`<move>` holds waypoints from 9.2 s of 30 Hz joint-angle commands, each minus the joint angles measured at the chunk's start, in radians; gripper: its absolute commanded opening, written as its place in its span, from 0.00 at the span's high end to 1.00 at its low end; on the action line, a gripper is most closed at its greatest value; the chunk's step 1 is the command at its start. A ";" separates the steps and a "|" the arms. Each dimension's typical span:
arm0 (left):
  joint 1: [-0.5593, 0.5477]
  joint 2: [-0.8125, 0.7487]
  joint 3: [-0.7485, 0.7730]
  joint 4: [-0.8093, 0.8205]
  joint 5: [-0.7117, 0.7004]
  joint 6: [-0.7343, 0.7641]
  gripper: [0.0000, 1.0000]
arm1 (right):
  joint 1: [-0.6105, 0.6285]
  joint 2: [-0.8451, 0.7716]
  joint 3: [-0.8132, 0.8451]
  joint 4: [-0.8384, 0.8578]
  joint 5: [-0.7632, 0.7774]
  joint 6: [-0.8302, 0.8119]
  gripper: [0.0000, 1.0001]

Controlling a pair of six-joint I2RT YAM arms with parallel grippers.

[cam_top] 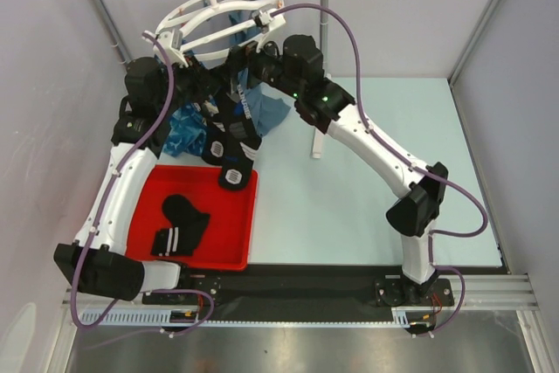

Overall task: Clip the socks to the hanger
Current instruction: Clamp the sock onto the hanger, then rotate the hanger at the clothesline.

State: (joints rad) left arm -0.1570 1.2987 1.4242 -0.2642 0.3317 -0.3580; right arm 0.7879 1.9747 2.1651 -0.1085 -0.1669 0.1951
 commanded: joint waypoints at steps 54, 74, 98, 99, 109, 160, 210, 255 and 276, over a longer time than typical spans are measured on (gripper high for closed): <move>-0.104 -0.118 -0.702 0.339 -0.175 -0.116 0.29 | -0.136 -0.665 -0.755 0.099 -0.109 0.092 0.00; -0.072 -0.020 -0.423 0.146 -0.425 -0.071 1.00 | -0.173 -0.668 -0.807 0.145 -0.144 0.107 0.00; 0.002 -0.370 -0.579 0.046 -0.300 -0.156 0.47 | -0.194 -0.542 -0.814 0.297 -0.126 -0.052 0.05; 0.002 -0.406 -0.591 0.045 -0.296 -0.157 0.46 | -0.193 -0.528 -0.818 0.328 -0.143 -0.090 0.05; 0.004 -0.573 -0.487 -0.213 -0.437 -0.136 0.42 | -0.187 -0.317 -0.820 0.498 -0.136 -0.304 0.11; 0.205 -0.329 -0.752 0.260 -0.029 -0.378 0.31 | 0.122 0.174 -0.403 0.739 -0.086 -0.183 0.75; 0.151 -0.067 -0.536 0.158 -0.341 -0.277 0.87 | -0.262 -0.189 -0.590 0.696 -0.333 -0.312 0.31; 0.201 -0.107 -0.590 0.180 -0.276 -0.268 0.85 | -0.225 0.133 -0.327 0.945 -0.212 -0.413 0.47; 0.237 -0.344 -0.601 -0.024 -0.389 -0.341 0.29 | 0.013 -0.043 -0.442 0.762 0.139 -0.526 0.85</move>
State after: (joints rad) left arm 0.0673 1.0512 0.8040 -0.1982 0.0227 -0.6590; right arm 0.7502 2.0102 1.7241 0.6765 -0.1425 -0.2756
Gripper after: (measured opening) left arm 0.697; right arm 0.232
